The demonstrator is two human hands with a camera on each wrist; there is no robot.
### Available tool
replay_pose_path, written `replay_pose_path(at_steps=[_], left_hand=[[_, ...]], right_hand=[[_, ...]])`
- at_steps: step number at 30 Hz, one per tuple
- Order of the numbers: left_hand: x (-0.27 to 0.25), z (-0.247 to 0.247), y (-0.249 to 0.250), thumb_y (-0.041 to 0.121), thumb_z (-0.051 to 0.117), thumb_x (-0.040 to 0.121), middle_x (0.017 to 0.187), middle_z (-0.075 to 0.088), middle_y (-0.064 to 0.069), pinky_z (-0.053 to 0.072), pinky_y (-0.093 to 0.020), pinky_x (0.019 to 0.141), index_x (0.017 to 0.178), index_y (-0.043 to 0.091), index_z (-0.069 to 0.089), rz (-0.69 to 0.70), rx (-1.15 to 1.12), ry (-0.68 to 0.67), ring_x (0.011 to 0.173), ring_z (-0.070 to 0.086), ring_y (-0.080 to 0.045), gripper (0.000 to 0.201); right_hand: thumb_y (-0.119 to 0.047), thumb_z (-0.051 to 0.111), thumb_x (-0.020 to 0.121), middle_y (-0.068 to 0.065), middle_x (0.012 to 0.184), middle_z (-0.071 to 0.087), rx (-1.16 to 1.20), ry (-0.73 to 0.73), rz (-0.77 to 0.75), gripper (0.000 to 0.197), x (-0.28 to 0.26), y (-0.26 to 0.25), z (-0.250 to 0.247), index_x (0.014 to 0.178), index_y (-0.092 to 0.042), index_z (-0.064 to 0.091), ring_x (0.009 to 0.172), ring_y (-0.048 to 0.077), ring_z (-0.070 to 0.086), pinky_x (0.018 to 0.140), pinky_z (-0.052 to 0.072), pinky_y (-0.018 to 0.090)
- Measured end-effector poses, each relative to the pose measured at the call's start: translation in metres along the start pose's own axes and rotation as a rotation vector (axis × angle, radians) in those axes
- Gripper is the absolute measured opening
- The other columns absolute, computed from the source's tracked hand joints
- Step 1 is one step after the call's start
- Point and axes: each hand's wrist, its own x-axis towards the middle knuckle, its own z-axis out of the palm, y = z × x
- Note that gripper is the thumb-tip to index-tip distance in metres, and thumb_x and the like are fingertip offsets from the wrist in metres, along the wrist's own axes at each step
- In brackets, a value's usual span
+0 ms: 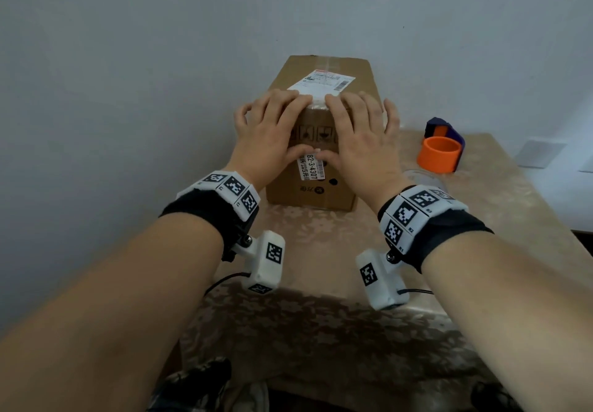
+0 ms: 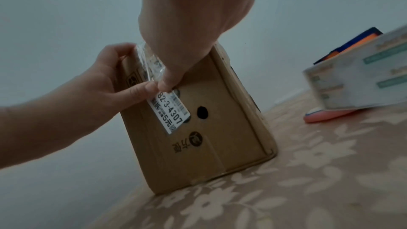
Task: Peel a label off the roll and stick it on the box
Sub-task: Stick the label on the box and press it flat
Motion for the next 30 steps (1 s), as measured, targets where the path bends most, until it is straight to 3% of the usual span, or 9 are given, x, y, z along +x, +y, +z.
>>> replay_pose_path(at_steps=[4, 7, 11, 14, 21, 24, 26, 28, 30], left_hand=[[-0.003, 0.004, -0.001, 0.055, 0.066, 0.072, 0.145, 0.037, -0.006, 0.024, -0.055, 0.103, 0.142, 0.026, 0.025, 0.021, 0.068, -0.008, 0.131, 0.018, -0.022, 0.086], [-0.001, 0.001, -0.002, 0.058, 0.070, 0.066, 0.144, 0.038, -0.008, 0.022, -0.054, 0.104, 0.141, 0.025, 0.026, 0.036, 0.094, -0.040, 0.129, 0.021, -0.025, 0.093], [0.013, -0.012, 0.010, 0.064, 0.050, 0.079, 0.124, 0.051, -0.009, 0.025, -0.048, 0.097, 0.122, 0.022, 0.050, -0.016, 0.051, 0.002, 0.114, 0.044, -0.032, 0.060], [0.017, -0.011, 0.022, 0.056, 0.051, 0.081, 0.114, 0.055, -0.012, 0.030, -0.049, 0.093, 0.111, 0.016, 0.054, -0.046, 0.075, 0.062, 0.107, 0.049, -0.034, 0.051], [0.002, 0.011, 0.017, 0.059, 0.066, 0.070, 0.139, 0.038, -0.012, 0.021, -0.054, 0.106, 0.132, 0.023, 0.019, -0.018, 0.125, 0.029, 0.131, 0.025, -0.029, 0.086], [-0.002, 0.010, 0.018, 0.064, 0.071, 0.060, 0.142, 0.017, -0.008, 0.017, -0.054, 0.110, 0.138, 0.023, 0.004, -0.004, 0.225, -0.046, 0.132, 0.010, -0.026, 0.111], [-0.002, 0.006, 0.019, 0.067, 0.069, 0.059, 0.143, 0.012, -0.009, 0.014, -0.053, 0.111, 0.139, 0.022, -0.001, -0.013, 0.254, -0.122, 0.136, 0.010, -0.028, 0.115], [0.002, -0.002, 0.020, 0.070, 0.059, 0.066, 0.142, 0.031, -0.012, 0.017, -0.051, 0.108, 0.138, 0.019, 0.015, -0.030, 0.196, -0.119, 0.134, 0.026, -0.032, 0.099], [0.009, -0.010, 0.022, 0.067, 0.045, 0.079, 0.127, 0.048, -0.011, 0.024, -0.048, 0.099, 0.126, 0.017, 0.040, -0.047, 0.115, -0.005, 0.119, 0.042, -0.031, 0.069]], right_hand=[[-0.056, 0.074, 0.060, 0.014, 0.139, 0.043, -0.077, -0.087, -0.018, 0.104, -0.002, 0.002, -0.002, 0.143, -0.015, 0.025, 0.133, 0.034, 0.035, 0.111, 0.018, 0.056], [-0.055, 0.077, 0.056, 0.013, 0.138, 0.044, -0.071, -0.116, -0.016, 0.108, -0.001, 0.002, -0.005, 0.142, -0.015, 0.026, 0.131, 0.034, 0.037, 0.110, 0.024, 0.054], [-0.048, 0.080, 0.058, 0.008, 0.139, 0.043, 0.034, -0.168, -0.015, 0.102, 0.003, 0.008, -0.015, 0.142, -0.019, 0.030, 0.130, 0.032, 0.036, 0.106, 0.028, 0.050], [-0.042, 0.079, 0.063, 0.006, 0.140, 0.041, 0.102, -0.224, -0.030, 0.095, 0.008, 0.016, -0.026, 0.143, -0.023, 0.030, 0.129, 0.031, 0.035, 0.100, 0.034, 0.048], [-0.044, 0.075, 0.069, 0.004, 0.142, 0.038, 0.183, -0.330, -0.057, 0.092, 0.015, 0.020, -0.039, 0.145, -0.024, 0.027, 0.128, 0.027, 0.033, 0.102, 0.037, 0.045], [-0.038, 0.077, 0.070, 0.004, 0.143, 0.036, 0.235, -0.377, -0.066, 0.094, 0.016, 0.023, -0.043, 0.146, -0.023, 0.024, 0.128, 0.026, 0.030, 0.105, 0.035, 0.042], [-0.032, 0.077, 0.071, 0.003, 0.145, 0.032, 0.270, -0.433, -0.067, 0.094, 0.018, 0.026, -0.047, 0.147, -0.024, 0.021, 0.131, 0.026, 0.026, 0.107, 0.030, 0.038], [-0.028, 0.076, 0.074, 0.003, 0.146, 0.030, 0.285, -0.485, -0.073, 0.093, 0.022, 0.028, -0.052, 0.148, -0.025, 0.019, 0.132, 0.026, 0.023, 0.108, 0.028, 0.036], [-0.025, 0.074, 0.075, 0.003, 0.146, 0.029, 0.299, -0.510, -0.078, 0.091, 0.025, 0.030, -0.054, 0.148, -0.024, 0.019, 0.133, 0.026, 0.023, 0.108, 0.028, 0.036]])
